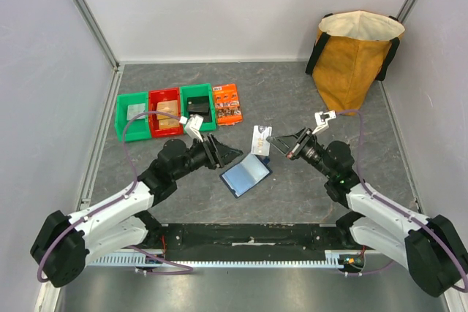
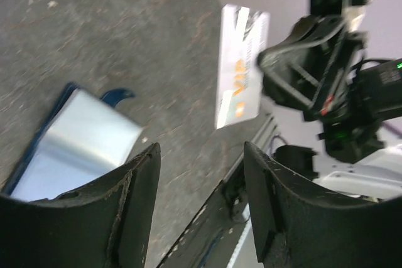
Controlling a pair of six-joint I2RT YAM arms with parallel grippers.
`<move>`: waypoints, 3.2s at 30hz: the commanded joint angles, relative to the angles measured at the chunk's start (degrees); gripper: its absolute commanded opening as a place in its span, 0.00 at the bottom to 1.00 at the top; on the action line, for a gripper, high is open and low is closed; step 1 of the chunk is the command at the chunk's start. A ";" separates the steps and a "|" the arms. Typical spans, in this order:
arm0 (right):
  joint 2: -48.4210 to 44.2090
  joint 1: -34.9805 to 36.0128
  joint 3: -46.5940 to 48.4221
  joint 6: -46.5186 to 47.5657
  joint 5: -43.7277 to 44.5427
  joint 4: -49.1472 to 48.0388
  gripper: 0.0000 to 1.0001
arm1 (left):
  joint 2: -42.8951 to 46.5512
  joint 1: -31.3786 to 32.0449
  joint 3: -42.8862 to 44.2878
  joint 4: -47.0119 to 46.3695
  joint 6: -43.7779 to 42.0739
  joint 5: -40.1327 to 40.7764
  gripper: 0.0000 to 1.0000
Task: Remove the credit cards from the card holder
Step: Place the credit card in the storage box.
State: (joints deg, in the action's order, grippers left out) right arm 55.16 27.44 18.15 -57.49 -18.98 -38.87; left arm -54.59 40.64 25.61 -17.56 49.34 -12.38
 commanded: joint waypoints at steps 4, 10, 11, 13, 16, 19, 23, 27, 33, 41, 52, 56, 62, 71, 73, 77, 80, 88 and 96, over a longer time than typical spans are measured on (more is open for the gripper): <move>-0.66 7.88 -1.01 -4.56 11.68 -9.81 0.00 | -0.16 1.28 -1.26 -15.48 7.87 -0.89 0.62; -0.31 10.79 -1.19 -5.00 14.32 -12.45 0.00 | -2.10 3.04 -1.52 -17.94 10.59 0.51 0.60; -0.23 10.97 -1.10 -5.08 14.24 -12.63 0.00 | -2.28 3.30 -1.78 -18.47 11.03 0.60 0.60; 0.30 11.49 -1.01 -5.00 14.59 -13.16 0.00 | -2.80 3.65 -1.87 -19.70 11.83 0.60 0.60; 1.27 12.20 -1.28 -5.35 14.68 -14.65 0.00 | -3.77 4.44 -1.61 -21.63 12.53 0.34 0.57; 2.06 12.81 -1.19 -5.52 14.85 -15.88 0.00 | -4.65 4.71 -1.79 -23.83 13.32 0.51 0.42; 2.59 13.60 -1.28 -5.44 14.76 -16.50 0.01 | -4.13 4.53 -2.58 -25.24 13.15 2.09 0.14; 1.98 13.69 -1.28 -3.77 14.24 -15.72 0.22 | -2.28 4.36 -2.23 -22.27 10.17 2.28 0.02; -5.40 12.73 8.01 13.42 11.17 5.25 0.54 | 2.38 -0.29 4.17 -3.75 -3.17 -6.49 0.02; -1.99 9.65 29.11 44.02 -10.25 38.76 0.71 | 2.12 -5.66 22.62 33.51 -32.35 -21.36 0.02; 12.15 9.65 52.58 73.65 -30.49 69.53 0.75 | -3.76 -5.66 38.20 60.88 -57.59 -32.97 0.02; 17.78 10.17 57.60 80.15 -35.24 77.00 0.72 | -5.44 -5.75 40.66 63.79 -60.06 -33.58 0.02; 21.04 11.49 58.14 81.66 -37.53 78.34 0.58 | -7.37 -5.49 42.68 66.16 -62.26 -36.31 0.02; 21.84 11.67 57.17 80.09 -38.24 76.41 0.00 | -6.68 -5.57 41.99 67.14 -61.66 -29.48 0.14; 21.49 11.15 55.42 76.33 -37.97 72.74 0.00 | -4.49 -5.58 40.06 63.20 -58.94 -24.91 0.39; 18.77 9.47 47.97 59.30 -36.40 57.55 0.00 | 3.41 -5.75 32.07 49.07 -49.98 -12.78 0.65; 14.91 9.47 39.44 45.32 -31.57 41.82 0.00 | 10.09 -5.75 25.66 38.52 -39.18 -4.08 0.68; 7.69 9.56 23.08 16.65 -13.55 9.80 0.00 | 21.54 -5.75 6.22 12.57 -14.12 -0.28 0.68; 6.72 10.96 13.32 3.89 -6.60 -6.56 0.00 | 21.81 -5.58 -3.80 -7.82 1.26 -3.09 0.69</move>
State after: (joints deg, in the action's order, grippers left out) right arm 62.67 37.23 34.37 -44.84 -31.20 -32.49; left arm -32.62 35.05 24.64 -8.01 38.17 -15.14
